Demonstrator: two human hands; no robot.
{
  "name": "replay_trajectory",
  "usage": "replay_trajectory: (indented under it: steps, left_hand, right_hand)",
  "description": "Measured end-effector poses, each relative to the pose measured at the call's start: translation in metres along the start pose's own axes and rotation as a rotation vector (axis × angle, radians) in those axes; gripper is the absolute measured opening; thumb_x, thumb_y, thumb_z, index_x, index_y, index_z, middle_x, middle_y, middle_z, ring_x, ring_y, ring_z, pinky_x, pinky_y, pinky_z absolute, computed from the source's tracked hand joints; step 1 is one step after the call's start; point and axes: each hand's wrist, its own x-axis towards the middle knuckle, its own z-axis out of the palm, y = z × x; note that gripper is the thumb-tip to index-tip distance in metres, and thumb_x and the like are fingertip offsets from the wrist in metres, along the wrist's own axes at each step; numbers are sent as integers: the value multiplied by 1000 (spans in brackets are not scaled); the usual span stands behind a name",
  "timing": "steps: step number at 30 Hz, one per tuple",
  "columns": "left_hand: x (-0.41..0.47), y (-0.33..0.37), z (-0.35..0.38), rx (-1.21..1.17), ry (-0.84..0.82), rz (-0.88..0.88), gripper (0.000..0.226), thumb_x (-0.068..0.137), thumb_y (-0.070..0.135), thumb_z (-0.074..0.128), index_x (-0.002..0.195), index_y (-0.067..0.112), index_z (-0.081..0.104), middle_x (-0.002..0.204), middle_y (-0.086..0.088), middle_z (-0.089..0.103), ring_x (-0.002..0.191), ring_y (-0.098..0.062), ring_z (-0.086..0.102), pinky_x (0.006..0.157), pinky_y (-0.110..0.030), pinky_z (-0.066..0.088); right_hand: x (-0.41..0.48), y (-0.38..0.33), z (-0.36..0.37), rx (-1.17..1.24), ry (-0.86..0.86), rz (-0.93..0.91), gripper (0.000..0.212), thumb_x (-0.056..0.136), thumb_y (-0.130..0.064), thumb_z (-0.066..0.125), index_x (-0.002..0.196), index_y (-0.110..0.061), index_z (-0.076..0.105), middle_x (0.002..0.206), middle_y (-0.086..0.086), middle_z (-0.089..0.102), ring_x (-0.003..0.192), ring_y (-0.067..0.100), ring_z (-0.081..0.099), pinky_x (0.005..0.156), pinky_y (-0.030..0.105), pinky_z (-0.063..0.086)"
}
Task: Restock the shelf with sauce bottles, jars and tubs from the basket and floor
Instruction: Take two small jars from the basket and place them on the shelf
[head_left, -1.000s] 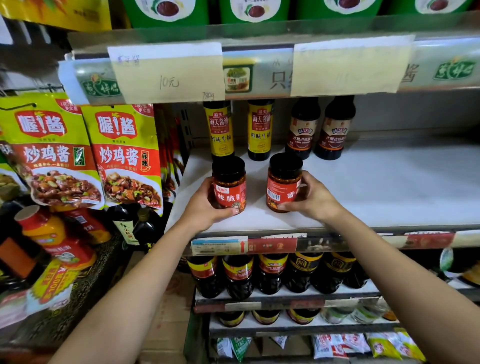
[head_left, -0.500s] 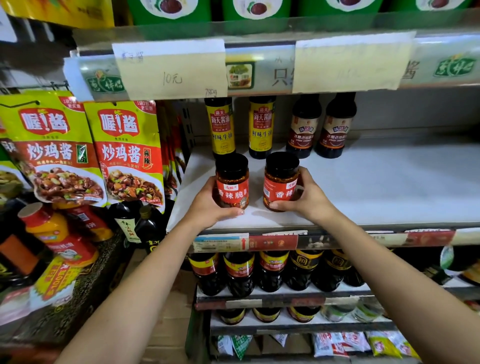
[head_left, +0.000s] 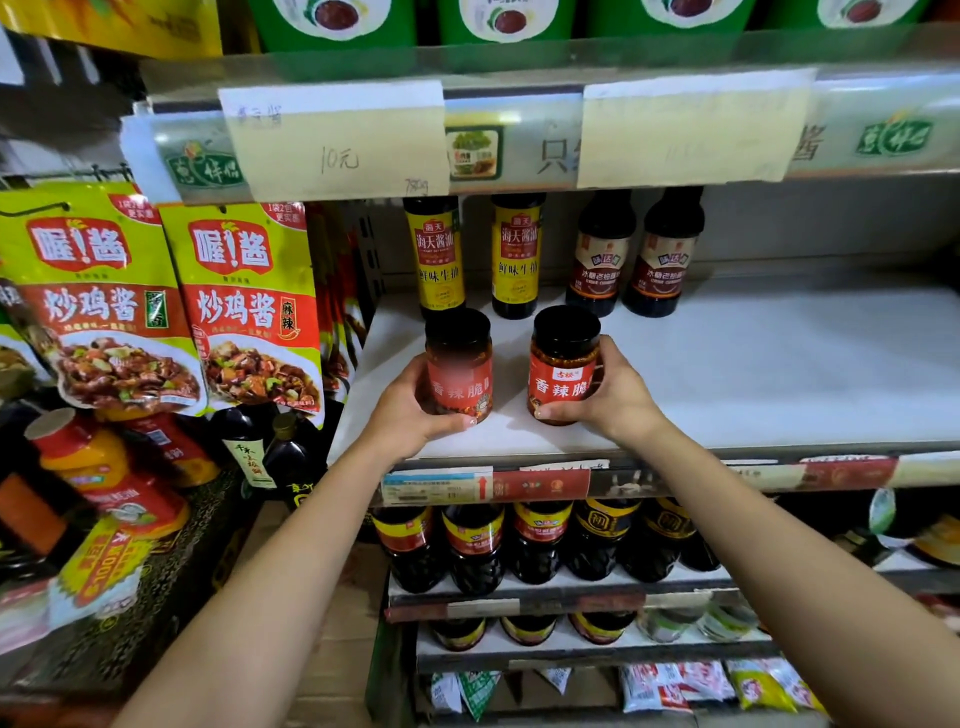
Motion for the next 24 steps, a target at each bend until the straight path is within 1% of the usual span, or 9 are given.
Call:
replay_trajectory:
  steps: [4, 7, 11, 16, 19, 21, 24]
  left_hand:
    - [-1, 1, 1, 26, 16, 2, 78, 61, 4, 82, 126, 22, 43, 120, -4, 59, 112, -21, 57, 100, -45, 45]
    - [-1, 1, 0, 46, 40, 3, 78, 59, 8, 84, 125, 23, 44, 122, -4, 60, 112, -22, 57, 100, -47, 45]
    - [0, 1, 0, 49, 64, 3, 79, 56, 10, 86, 122, 26, 46, 120, -4, 60, 111, -22, 58, 99, -47, 46]
    - [3, 2, -1, 31, 90, -11, 76, 54, 9, 87, 116, 29, 48, 119, -3, 61, 110, -22, 59, 99, -47, 46]
    - [6, 3, -2, 46, 120, -20, 80, 55, 11, 87, 123, 23, 46, 122, -4, 60, 112, -21, 57, 99, -43, 46]
    - [10, 4, -3, 44, 132, -30, 85, 55, 12, 87, 128, 20, 44, 124, -4, 59, 113, -21, 56, 99, -42, 45]
    - [18, 3, -6, 28, 146, -50, 88, 53, 11, 88, 129, 20, 44, 125, -4, 59, 114, -20, 56, 100, -43, 45]
  right_hand:
    - [-4, -1, -3, 30, -48, -21, 86, 58, -14, 86, 129, -19, 36, 113, -7, 51, 104, 12, 51, 86, 25, 42]
    - [-4, 1, -5, 41, -61, -13, 87, 58, -14, 86, 130, -19, 37, 116, -4, 55, 110, 16, 53, 91, 29, 43]
    - [-2, -1, -2, -21, -23, -19, 85, 55, -19, 88, 125, -20, 40, 112, -5, 55, 103, 13, 52, 89, 27, 43]
    - [7, -6, 3, -66, -47, -24, 83, 56, -20, 88, 125, -19, 41, 111, -7, 54, 100, 10, 51, 89, 26, 42]
    - [15, -8, 7, -56, -61, -17, 83, 57, -20, 88, 126, -21, 41, 109, -8, 54, 100, 10, 51, 89, 26, 43]
    - [20, -8, 10, -62, -64, -13, 84, 57, -21, 88, 127, -22, 40, 112, -7, 55, 102, 11, 51, 89, 26, 42]
    - [30, -11, 16, -55, -60, -9, 85, 60, -19, 86, 130, -20, 39, 122, -1, 56, 103, 11, 49, 90, 26, 41]
